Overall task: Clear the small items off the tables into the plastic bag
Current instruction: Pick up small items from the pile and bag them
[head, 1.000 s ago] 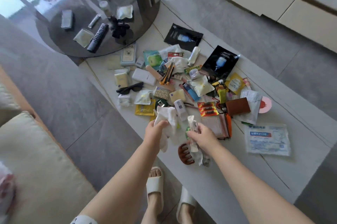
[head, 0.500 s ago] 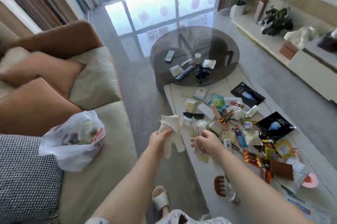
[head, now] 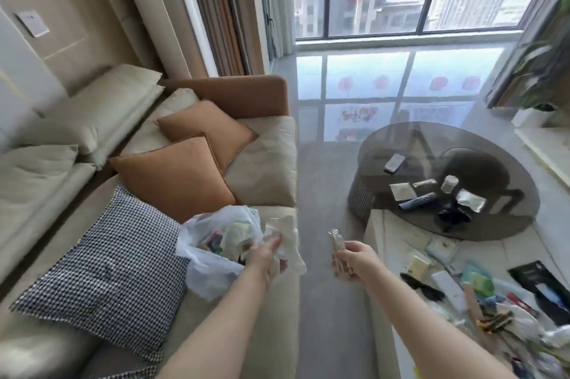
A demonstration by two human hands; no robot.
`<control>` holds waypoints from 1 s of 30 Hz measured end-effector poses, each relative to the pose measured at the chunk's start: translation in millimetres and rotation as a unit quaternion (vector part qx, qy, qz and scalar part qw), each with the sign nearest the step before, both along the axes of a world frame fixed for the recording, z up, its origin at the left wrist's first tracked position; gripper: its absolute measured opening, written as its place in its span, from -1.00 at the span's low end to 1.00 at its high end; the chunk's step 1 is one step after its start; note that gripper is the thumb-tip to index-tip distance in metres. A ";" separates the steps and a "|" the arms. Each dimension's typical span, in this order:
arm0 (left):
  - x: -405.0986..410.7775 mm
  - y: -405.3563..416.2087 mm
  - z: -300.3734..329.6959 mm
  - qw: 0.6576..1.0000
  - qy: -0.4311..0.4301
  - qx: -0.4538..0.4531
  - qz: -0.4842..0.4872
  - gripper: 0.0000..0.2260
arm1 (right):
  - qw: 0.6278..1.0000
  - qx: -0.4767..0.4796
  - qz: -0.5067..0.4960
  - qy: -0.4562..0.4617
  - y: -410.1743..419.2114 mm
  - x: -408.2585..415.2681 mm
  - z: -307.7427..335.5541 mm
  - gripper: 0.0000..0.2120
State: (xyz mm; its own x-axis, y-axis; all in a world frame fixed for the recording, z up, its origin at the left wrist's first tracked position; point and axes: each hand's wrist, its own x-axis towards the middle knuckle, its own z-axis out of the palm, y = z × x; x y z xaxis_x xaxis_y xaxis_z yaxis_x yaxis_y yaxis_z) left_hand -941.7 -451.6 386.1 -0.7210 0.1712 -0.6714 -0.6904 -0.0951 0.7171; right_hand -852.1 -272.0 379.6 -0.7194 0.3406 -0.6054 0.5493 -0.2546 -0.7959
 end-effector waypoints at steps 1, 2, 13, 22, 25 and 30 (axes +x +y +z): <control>-9.3 -9.8 0.1 1.000 -0.002 -0.005 0.006 -0.88 | 1.000 -0.004 0.007 0.002 -8.8 -14.8 -0.5 -0.84; -17.5 -18.8 -1.2 1.000 -0.002 -0.011 0.015 -0.86 | 1.000 -0.006 0.016 0.002 -17.4 -29.0 -1.0 -0.84; -91.5 -85.0 -47.1 0.978 -0.085 -0.107 0.156 -0.79 | 0.987 -0.004 0.137 -0.088 -75.2 -178.6 -31.8 -0.80; -161.4 -80.1 -76.6 0.941 -0.141 -0.162 0.263 -0.88 | 0.938 0.084 0.306 -0.140 -83.2 -291.6 -88.7 -0.76; -180.1 -81.6 -98.6 0.928 -0.171 -0.156 0.291 -0.85 | 0.928 0.078 0.327 -0.161 -91.1 -315.7 -108.6 -0.76; -216.4 -90.7 -145.6 0.920 -0.242 -0.163 0.263 -0.60 | 0.918 0.067 0.335 -0.202 -113.7 -345.4 -150.3 -0.76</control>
State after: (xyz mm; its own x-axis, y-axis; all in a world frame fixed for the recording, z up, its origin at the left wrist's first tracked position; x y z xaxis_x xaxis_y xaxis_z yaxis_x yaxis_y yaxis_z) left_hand -1158.2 -542.3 240.6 -0.2505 -0.3832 -0.8890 -0.8559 -0.3414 0.3883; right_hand -1197.5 -385.7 229.3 -0.5202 -0.0040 -0.8541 0.8044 0.3337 -0.4915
